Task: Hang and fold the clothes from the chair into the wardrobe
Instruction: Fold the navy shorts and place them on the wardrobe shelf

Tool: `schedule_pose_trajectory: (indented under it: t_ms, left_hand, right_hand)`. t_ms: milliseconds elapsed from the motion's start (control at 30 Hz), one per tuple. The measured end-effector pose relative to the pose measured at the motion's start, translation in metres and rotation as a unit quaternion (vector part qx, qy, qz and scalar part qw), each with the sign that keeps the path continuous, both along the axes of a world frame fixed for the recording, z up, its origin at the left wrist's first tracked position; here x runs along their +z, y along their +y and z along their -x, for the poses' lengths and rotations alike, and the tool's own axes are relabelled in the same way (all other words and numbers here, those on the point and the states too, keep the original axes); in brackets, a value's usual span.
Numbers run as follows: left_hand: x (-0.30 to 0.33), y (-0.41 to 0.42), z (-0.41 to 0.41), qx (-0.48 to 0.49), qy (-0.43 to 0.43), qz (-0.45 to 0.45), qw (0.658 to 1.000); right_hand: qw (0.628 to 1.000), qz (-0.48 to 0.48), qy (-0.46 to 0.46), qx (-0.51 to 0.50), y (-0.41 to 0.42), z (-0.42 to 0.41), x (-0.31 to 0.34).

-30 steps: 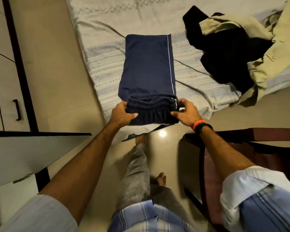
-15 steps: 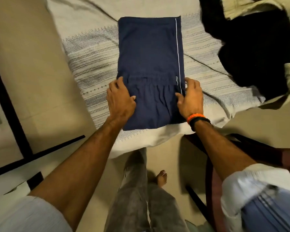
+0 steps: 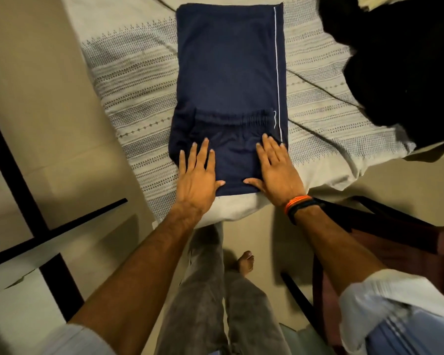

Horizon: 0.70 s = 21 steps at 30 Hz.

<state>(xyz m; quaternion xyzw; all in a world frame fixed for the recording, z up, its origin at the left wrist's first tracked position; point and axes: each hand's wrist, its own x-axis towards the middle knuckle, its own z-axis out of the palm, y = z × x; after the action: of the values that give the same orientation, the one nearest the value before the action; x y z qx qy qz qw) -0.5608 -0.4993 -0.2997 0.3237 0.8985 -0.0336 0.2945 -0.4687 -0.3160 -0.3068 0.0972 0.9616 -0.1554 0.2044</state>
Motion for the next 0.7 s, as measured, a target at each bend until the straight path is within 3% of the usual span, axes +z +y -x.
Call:
schedule_pose_trajectory:
  t_ms: [67, 267, 433, 567, 700]
  left_hand:
    - [0.005, -0.001, -0.008, -0.01, 0.013, -0.044, 0.999]
    - [-0.006, -0.024, -0.011, -0.077, -0.033, -0.028, 0.996]
    - [-0.006, -0.023, -0.005, -0.072, -0.042, -0.032, 0.996]
    - [0.008, -0.018, -0.001, -0.055, -0.059, -0.009, 0.997]
    - [0.025, -0.023, -0.005, -0.022, -0.064, -0.044, 0.997]
  right_hand:
    - [0.997, -0.01, 0.066, 0.033, -0.013, -0.007, 0.004]
    - [0.998, -0.013, -0.03, 0.051, -0.021, -0.019, 0.0]
    - [0.999, -0.004, -0.031, 0.038, -0.013, -0.01, 0.001]
    - [0.999, -0.05, 0.006, 0.005, -0.005, -0.016, 0.003]
    - [0.999, -0.03, 0.004, -0.018, -0.003, -0.02, 0.023]
